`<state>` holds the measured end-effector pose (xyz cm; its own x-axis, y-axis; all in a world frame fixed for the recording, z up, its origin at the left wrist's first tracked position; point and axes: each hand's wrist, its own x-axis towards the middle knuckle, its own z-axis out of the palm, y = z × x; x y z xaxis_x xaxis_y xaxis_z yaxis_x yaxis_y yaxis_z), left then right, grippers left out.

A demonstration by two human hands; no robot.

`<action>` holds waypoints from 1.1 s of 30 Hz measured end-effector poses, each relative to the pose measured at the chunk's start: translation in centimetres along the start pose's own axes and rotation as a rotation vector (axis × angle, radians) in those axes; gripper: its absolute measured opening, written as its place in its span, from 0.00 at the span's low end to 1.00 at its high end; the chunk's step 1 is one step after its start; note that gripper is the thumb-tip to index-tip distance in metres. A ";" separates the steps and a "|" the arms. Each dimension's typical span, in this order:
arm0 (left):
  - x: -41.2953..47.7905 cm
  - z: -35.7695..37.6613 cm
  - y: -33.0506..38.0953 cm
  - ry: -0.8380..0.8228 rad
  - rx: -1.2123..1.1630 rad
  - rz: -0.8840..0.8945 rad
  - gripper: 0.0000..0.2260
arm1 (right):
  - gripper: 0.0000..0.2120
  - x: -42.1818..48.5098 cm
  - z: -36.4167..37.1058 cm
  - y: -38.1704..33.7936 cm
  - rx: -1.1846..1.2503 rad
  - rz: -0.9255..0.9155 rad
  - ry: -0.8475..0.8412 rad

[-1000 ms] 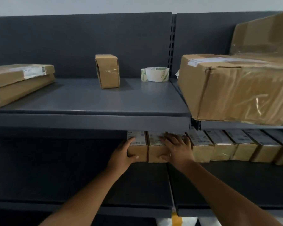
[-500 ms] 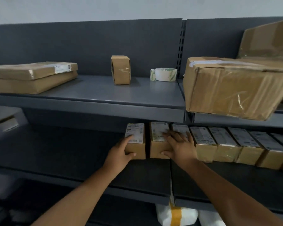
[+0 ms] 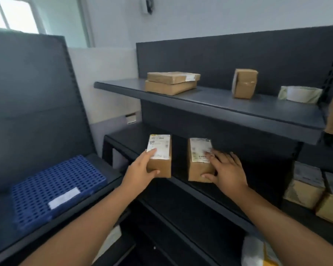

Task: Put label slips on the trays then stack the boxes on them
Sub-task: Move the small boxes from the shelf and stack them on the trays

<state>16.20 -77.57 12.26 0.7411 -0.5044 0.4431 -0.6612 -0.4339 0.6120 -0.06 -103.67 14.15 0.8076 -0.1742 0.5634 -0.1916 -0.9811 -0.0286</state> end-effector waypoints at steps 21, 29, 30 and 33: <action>-12.3 -26.1 -23.9 0.354 0.275 -0.540 0.35 | 0.36 16.6 13.8 -36.2 0.331 -0.497 -0.203; -9.2 -26.1 -32.6 0.317 0.280 -0.627 0.35 | 0.36 21.8 21.6 -41.5 0.350 -0.529 -0.348; -9.0 -25.9 -33.1 0.311 0.290 -0.645 0.35 | 0.36 22.1 22.4 -42.0 0.359 -0.544 -0.364; -8.6 -25.4 -34.4 0.298 0.324 -0.691 0.34 | 0.36 22.9 24.5 -43.3 0.418 -0.579 -0.396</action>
<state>35.51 -39.33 4.04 0.9633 0.1555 0.2190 -0.0112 -0.7914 0.6112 40.42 -67.26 8.05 0.8670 0.4296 0.2524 0.4772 -0.8617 -0.1726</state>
